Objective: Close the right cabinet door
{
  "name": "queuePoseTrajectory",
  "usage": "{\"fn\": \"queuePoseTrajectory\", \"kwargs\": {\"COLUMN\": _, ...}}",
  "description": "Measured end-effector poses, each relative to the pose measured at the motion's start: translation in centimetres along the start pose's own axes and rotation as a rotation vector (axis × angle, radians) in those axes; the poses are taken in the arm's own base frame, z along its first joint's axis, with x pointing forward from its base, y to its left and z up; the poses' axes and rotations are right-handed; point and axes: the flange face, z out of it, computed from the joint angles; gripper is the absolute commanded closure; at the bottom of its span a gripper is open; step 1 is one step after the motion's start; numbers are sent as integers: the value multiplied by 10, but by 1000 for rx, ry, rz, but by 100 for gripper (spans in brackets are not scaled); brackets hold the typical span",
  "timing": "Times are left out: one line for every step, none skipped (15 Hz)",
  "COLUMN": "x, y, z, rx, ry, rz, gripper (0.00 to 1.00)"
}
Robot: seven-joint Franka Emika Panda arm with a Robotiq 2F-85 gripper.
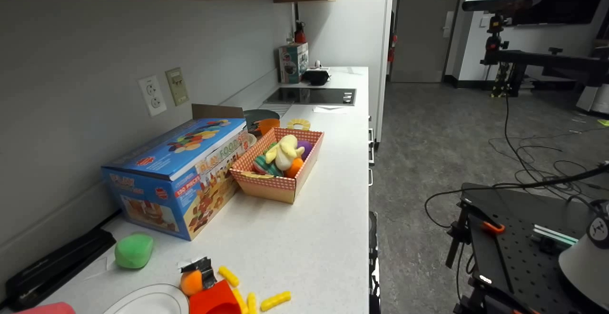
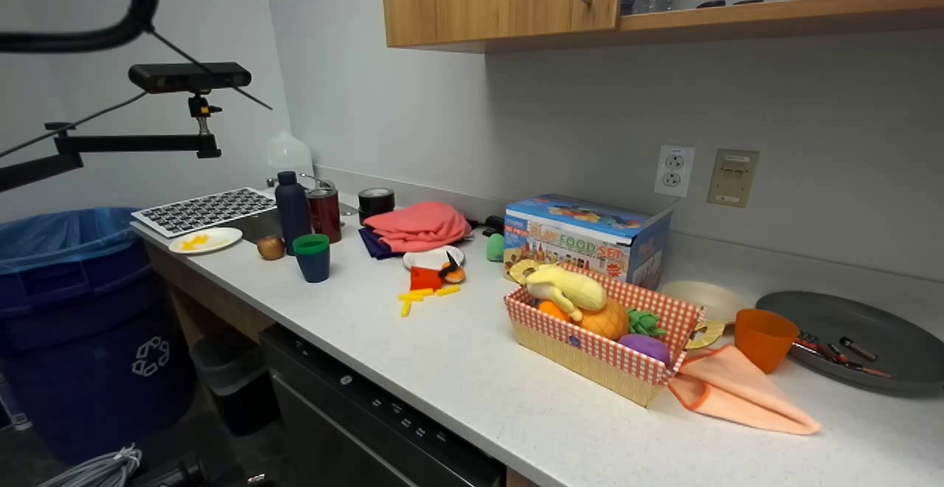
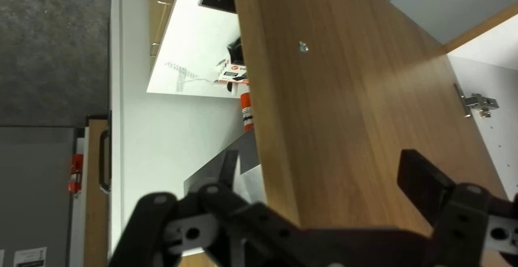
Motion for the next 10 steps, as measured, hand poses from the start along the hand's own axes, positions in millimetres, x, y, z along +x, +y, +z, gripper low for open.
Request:
{"fn": "queuePoseTrajectory", "kwargs": {"x": 4, "y": -2, "z": 0, "rx": 28, "ry": -27, "rz": 0, "gripper": 0}}
{"fn": "queuePoseTrajectory", "kwargs": {"x": 7, "y": -2, "z": 0, "rx": 47, "ry": -56, "rz": -2, "gripper": 0}}
{"fn": "queuePoseTrajectory", "kwargs": {"x": 9, "y": -1, "z": -2, "rx": 69, "ry": -86, "rz": -4, "gripper": 0}}
{"fn": "queuePoseTrajectory", "kwargs": {"x": 10, "y": -1, "z": -5, "rx": 92, "ry": -116, "rz": -9, "gripper": 0}}
{"fn": "queuePoseTrajectory", "kwargs": {"x": 11, "y": 0, "z": -7, "rx": 115, "ry": -145, "rz": -17, "gripper": 0}}
{"fn": "queuePoseTrajectory", "kwargs": {"x": 10, "y": -1, "z": -10, "rx": 139, "ry": -176, "rz": -23, "gripper": 0}}
{"fn": "queuePoseTrajectory", "kwargs": {"x": 8, "y": -2, "z": -14, "rx": 167, "ry": -216, "rz": -28, "gripper": 0}}
{"fn": "queuePoseTrajectory", "kwargs": {"x": 5, "y": -4, "z": -17, "rx": 196, "ry": -256, "rz": -36, "gripper": 0}}
{"fn": "queuePoseTrajectory", "kwargs": {"x": 2, "y": -7, "z": -19, "rx": 224, "ry": -291, "rz": -48, "gripper": 0}}
{"fn": "queuePoseTrajectory", "kwargs": {"x": -1, "y": -12, "z": -21, "rx": 249, "ry": -321, "rz": -60, "gripper": 0}}
